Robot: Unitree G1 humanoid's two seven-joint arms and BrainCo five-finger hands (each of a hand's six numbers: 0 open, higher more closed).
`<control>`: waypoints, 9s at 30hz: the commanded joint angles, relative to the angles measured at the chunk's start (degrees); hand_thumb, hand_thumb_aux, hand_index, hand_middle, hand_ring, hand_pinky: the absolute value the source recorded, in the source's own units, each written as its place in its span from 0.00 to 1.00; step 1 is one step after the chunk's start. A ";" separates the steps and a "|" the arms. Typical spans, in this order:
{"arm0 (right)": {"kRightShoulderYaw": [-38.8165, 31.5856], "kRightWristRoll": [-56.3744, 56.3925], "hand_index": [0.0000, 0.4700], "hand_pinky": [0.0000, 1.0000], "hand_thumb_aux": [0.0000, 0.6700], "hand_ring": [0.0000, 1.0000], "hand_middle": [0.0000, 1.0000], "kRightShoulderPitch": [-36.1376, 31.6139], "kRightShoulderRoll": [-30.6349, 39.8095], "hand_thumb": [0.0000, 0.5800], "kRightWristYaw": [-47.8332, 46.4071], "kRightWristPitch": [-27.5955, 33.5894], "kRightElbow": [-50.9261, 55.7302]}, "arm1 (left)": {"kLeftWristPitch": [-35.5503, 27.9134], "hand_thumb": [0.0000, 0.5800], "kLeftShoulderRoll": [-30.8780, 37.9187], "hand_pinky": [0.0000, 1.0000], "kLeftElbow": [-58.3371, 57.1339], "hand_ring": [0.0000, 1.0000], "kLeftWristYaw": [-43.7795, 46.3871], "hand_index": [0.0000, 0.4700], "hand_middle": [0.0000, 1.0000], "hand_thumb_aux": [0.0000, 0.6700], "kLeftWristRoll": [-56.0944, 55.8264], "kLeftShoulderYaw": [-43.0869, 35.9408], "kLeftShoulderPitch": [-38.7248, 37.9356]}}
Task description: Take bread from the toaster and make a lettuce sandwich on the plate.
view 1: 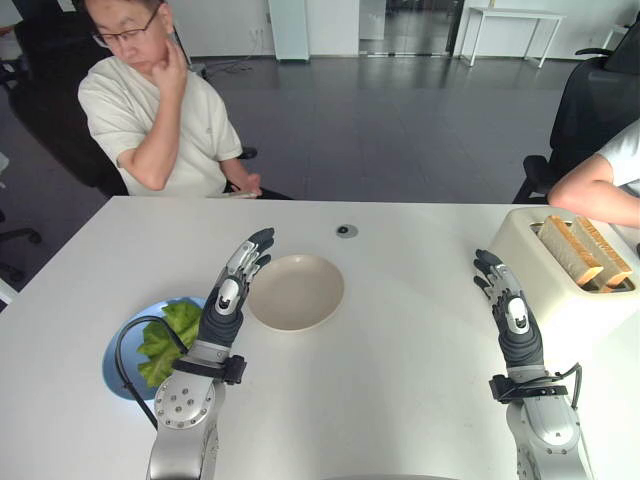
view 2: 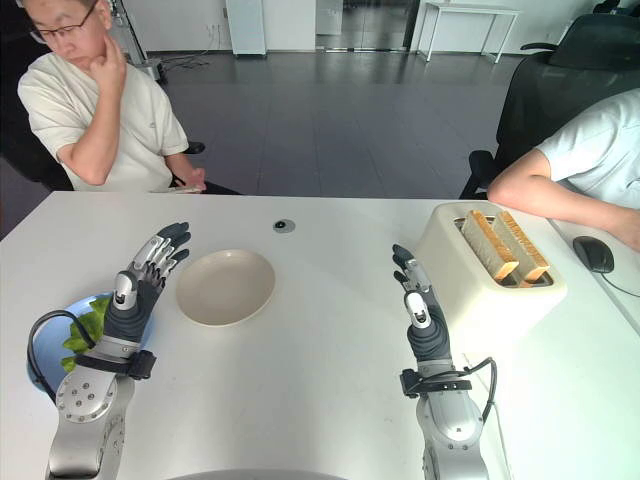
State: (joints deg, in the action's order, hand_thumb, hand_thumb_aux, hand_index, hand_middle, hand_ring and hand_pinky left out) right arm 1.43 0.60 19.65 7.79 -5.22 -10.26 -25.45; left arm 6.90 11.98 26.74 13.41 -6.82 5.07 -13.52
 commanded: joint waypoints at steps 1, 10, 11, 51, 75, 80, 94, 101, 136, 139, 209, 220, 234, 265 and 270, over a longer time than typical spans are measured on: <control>-0.75 -1.19 0.00 0.00 0.00 0.00 0.00 0.22 -0.36 0.00 0.14 0.03 -0.11 | -0.96 0.00 0.01 0.00 -0.58 0.00 0.35 0.00 0.00 0.00 0.30 -1.26 1.21; -2.50 -2.07 0.00 0.00 0.00 0.00 0.00 -0.68 -0.92 0.00 -0.14 -0.59 1.92 | -0.27 0.00 0.90 0.00 0.72 0.00 0.20 0.00 0.00 0.00 0.22 0.77 -1.16; -2.59 -2.19 0.00 0.00 0.00 0.00 0.00 -0.30 -0.96 0.00 -0.11 -0.77 1.89 | -0.39 0.00 0.93 0.00 0.87 0.00 0.29 0.00 0.00 0.00 0.25 0.65 -1.13; 10.50 -3.34 0.00 0.00 0.00 0.00 0.00 -6.94 7.23 0.00 0.13 4.00 -9.82 | -0.04 0.00 -0.37 0.00 1.30 0.00 -0.38 0.00 0.00 0.00 -0.32 1.76 -5.21; 22.52 -20.49 0.66 0.00 0.66 0.00 0.00 -11.80 31.42 0.89 0.23 12.48 28.00 | 2.17 0.00 -1.64 0.00 2.95 0.00 -1.51 0.00 0.00 0.00 -1.25 4.08 -7.77; 20.76 -20.35 0.70 0.00 0.70 0.00 0.00 -13.26 31.64 0.91 1.53 11.43 30.40 | 2.66 0.00 -1.62 0.00 2.94 0.00 -1.26 0.00 0.00 0.00 -1.48 4.69 -8.35; 20.24 -18.03 1.00 0.00 1.00 0.00 0.00 -18.41 32.08 1.00 5.86 7.44 27.17 | 3.70 0.00 -1.92 0.00 2.49 0.00 -1.30 0.00 0.00 0.00 -1.10 4.46 -8.74; 24.56 -10.79 1.00 0.00 1.00 0.00 0.00 -27.25 33.22 1.00 3.46 10.82 15.18 | 4.11 0.00 -2.75 0.00 2.65 0.00 -1.80 0.00 0.00 0.00 -0.26 3.26 -8.47; -21.80 -5.06 0.00 0.00 0.00 0.00 0.00 -53.19 -18.13 0.00 2.42 20.98 58.97 | 3.22 0.00 -1.91 0.00 -0.54 0.00 -2.44 0.00 0.00 0.00 1.24 0.56 -0.47; -21.70 -6.21 0.00 0.00 0.00 0.00 0.00 -53.55 -18.10 0.00 2.67 18.21 60.06 | 3.19 0.00 -1.96 0.00 -0.74 0.00 -2.49 0.00 0.00 0.00 1.28 0.48 -0.24; 6.48 -0.37 0.00 0.00 0.00 0.00 0.00 -17.06 1.50 0.00 0.74 23.51 -7.77 | 1.89 1.00 24.38 0.00 -33.71 0.00 -0.49 1.00 0.00 1.00 44.79 -18.62 31.11; 12.01 0.53 0.00 0.00 0.00 0.00 0.00 -19.11 5.65 0.00 0.16 26.61 -11.78 | 1.09 0.00 25.44 0.00 -35.22 0.00 2.31 0.00 0.00 0.00 45.48 -19.80 30.70; 23.11 -16.65 0.00 0.00 0.00 0.00 0.00 -15.70 25.12 0.00 0.33 20.05 1.23 | 0.13 0.00 26.70 0.00 -27.76 0.00 -0.62 0.00 0.00 0.00 36.95 -7.63 25.69; 16.90 -27.46 1.00 0.00 1.00 0.00 0.00 -21.81 32.47 1.00 6.89 14.17 13.97 | -1.98 0.00 10.46 0.00 -3.61 0.00 0.85 0.00 0.00 0.00 0.35 7.23 9.00; 17.79 -18.06 1.00 0.00 1.00 0.00 0.00 -34.90 31.29 1.00 4.20 13.09 14.41 | -0.86 0.00 7.27 0.00 -4.53 0.00 0.60 0.00 0.00 0.00 -1.90 6.58 8.69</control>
State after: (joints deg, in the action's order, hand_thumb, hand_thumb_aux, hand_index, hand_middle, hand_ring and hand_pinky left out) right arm 19.66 -23.17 -8.47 39.98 2.10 1.70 -11.29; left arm 5.78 20.72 22.60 14.23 -7.26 11.89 -4.52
